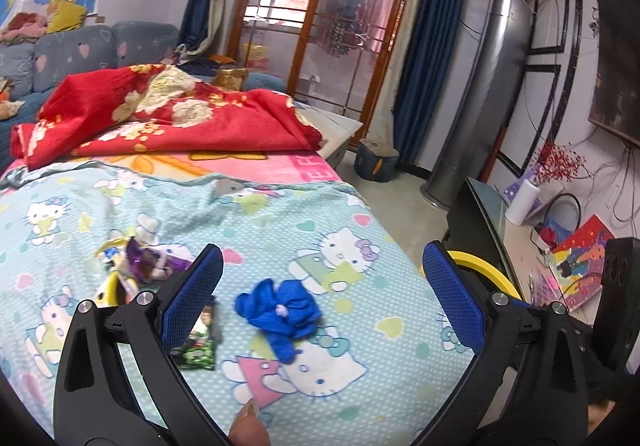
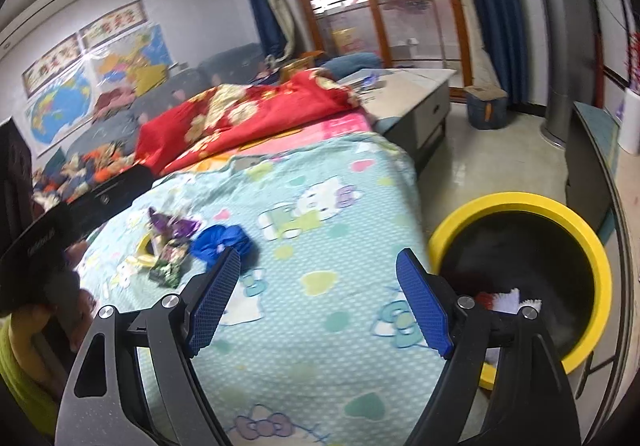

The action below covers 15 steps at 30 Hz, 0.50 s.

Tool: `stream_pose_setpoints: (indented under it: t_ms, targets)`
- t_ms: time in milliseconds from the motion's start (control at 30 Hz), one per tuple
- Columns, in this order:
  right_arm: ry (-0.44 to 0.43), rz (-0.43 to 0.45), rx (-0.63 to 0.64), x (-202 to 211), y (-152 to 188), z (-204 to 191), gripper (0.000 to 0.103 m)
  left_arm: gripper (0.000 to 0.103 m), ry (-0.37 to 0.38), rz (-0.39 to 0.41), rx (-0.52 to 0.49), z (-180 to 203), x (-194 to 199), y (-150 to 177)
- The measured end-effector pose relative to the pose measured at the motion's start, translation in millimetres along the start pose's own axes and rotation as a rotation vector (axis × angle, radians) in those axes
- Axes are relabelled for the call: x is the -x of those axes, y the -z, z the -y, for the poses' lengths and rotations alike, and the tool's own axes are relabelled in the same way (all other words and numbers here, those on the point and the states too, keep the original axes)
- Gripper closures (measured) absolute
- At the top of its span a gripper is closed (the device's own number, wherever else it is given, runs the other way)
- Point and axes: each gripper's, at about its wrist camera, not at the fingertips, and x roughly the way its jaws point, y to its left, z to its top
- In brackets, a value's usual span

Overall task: Collect trash
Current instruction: 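Move both tools back over the wrappers and green snack bag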

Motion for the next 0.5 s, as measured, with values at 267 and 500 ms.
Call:
stream_pose_setpoints:
  t_ms: [267, 500]
  targets:
    - [-0.069, -0.032, 0.082, -12, 1, -41, 0.025, 0.011, -0.059, 0.015, 0.059, -34, 11, -3]
    - [-0.126, -0.060, 0.124, -25, -1, -65, 0.025, 0.011, -0.135, 0.030, 0.116, -72, 22, -6]
